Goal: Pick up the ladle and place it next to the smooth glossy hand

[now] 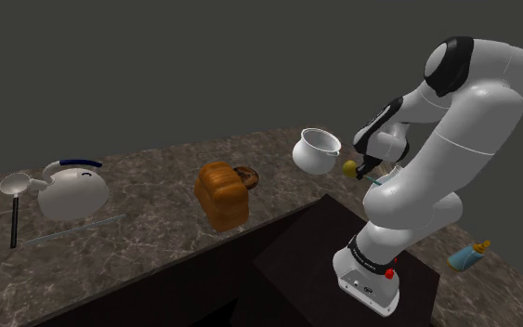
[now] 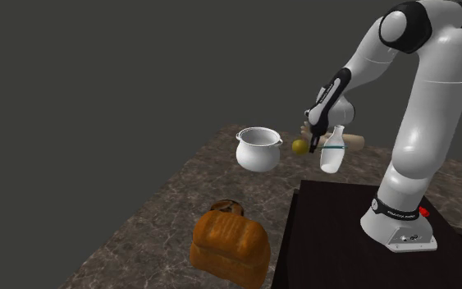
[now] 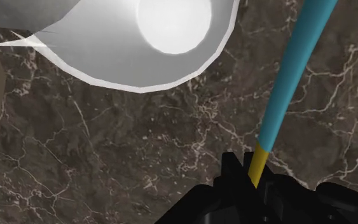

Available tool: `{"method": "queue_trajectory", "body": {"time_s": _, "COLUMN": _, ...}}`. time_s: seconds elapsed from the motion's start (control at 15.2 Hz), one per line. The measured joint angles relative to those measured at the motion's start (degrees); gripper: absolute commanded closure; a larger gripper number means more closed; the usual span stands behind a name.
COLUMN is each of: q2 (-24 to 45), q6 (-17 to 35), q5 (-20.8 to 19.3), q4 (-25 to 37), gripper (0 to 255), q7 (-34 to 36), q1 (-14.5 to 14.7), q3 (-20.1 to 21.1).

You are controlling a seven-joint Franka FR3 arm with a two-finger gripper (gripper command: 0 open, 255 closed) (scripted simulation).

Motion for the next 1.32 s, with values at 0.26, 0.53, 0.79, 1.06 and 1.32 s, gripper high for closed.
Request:
{"method": "queue_trajectory", "body": {"time_s": 0.26, "q2": 4.32, "q6": 3.41, "q5": 7.88, "q4": 0.59, "gripper": 255, "q7": -6.03, "q1": -3.35, "q3": 4.73}}
{"method": "queue_trajectory", "body": {"time_s": 0.53, "q2": 8.27, "q6": 6.35, "q5": 13.55, "q4": 1.63, "gripper": 255, "q7": -10.31, "q1": -8.0, "q3": 10.58}}
{"method": "queue_trajectory", "body": {"time_s": 0.79, "q2": 12.35, "q6": 9.87, "q5": 17.33, "q4": 2.51, "gripper": 255, "q7": -13.21, "q1": -13.31, "q3": 16.85}}
{"method": "queue_trajectory", "body": {"time_s": 1.06, "q2": 16.07, "q6": 12.84, "q5": 18.84, "q4": 3.62, "gripper": 255, "q7": -14.61, "q1": -17.62, "q3": 21.49}}
{"method": "queue_trajectory", "body": {"time_s": 1.32, "q2": 19.96, "q6": 15.86, "q5": 19.33, "q4": 4.81, "gripper": 255, "q7": -15.26, "q1": -21.22, "q3": 25.08}}
